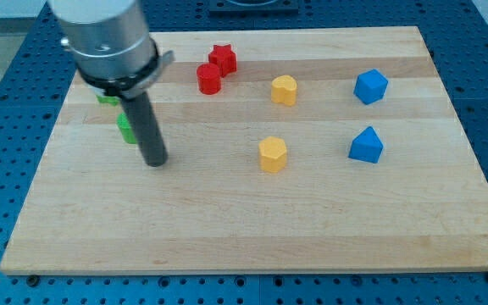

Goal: Move the green circle diagonal to the red circle

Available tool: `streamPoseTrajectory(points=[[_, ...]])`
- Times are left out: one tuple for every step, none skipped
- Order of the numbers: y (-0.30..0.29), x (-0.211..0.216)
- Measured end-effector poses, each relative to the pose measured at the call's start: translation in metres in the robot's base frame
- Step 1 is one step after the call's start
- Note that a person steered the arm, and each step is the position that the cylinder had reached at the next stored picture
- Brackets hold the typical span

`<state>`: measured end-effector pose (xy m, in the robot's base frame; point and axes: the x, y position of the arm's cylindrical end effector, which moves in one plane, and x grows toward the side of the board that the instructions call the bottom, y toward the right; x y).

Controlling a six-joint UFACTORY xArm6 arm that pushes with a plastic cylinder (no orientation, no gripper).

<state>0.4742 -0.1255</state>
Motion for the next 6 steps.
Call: streamPoseTrajectory(points=[[-0.013, -0.027], [-0.064, -0.069], [-0.066, -0.078], [-0.051, -0.069], [-0.065, -0.030], [-0.121, -0.031]])
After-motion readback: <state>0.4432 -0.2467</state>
